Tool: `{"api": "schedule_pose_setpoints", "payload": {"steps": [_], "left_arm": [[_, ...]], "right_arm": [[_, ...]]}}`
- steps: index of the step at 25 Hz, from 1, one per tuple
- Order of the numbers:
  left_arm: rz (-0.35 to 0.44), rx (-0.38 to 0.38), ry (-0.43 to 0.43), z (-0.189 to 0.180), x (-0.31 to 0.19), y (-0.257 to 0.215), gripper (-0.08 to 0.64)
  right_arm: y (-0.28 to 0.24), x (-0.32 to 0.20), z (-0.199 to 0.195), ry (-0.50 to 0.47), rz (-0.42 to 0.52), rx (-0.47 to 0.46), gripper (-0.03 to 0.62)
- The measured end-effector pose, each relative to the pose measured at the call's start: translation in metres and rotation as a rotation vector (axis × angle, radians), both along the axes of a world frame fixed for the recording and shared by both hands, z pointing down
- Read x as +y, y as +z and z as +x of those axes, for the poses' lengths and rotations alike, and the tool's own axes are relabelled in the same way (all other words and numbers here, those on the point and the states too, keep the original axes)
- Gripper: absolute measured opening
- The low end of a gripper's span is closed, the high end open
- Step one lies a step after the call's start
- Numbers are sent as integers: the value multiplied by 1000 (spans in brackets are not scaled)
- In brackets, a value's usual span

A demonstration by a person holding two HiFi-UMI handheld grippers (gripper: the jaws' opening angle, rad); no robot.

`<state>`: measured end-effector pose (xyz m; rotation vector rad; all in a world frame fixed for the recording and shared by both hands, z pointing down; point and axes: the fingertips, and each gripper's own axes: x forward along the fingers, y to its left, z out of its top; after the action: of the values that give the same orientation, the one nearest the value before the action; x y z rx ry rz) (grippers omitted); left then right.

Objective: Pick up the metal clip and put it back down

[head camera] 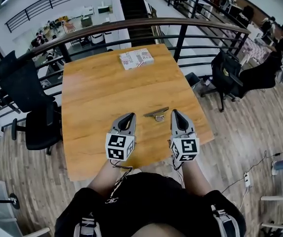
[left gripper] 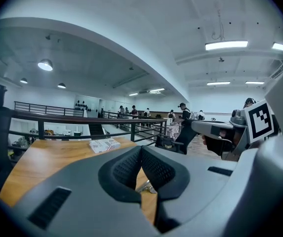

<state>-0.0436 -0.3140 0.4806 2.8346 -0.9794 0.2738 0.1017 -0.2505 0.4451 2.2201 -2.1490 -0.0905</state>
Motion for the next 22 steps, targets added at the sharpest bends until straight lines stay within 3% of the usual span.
{"api": "schedule_pose_setpoints", "payload": {"steps": [5,11,15,19,22], "left_arm": [[-9,2,-21,10,-36,5,18],[-27,-8,-102,19,-47,13,18],[-42,-7,-176,21,-55,14,18],[-34,-22,-225,29,-58,14,18],[-32,-37,-252,35,-58,16,18]], "right_arm": [[-1,-36,28,6,-7,5,14],[2,-67,53,-76,-47,42,15],[1,-87,61,-150,-66,137,15],[23,-104,68,-263,-143,216,15],[45,-108,61,-392,-200,387,79]]}}
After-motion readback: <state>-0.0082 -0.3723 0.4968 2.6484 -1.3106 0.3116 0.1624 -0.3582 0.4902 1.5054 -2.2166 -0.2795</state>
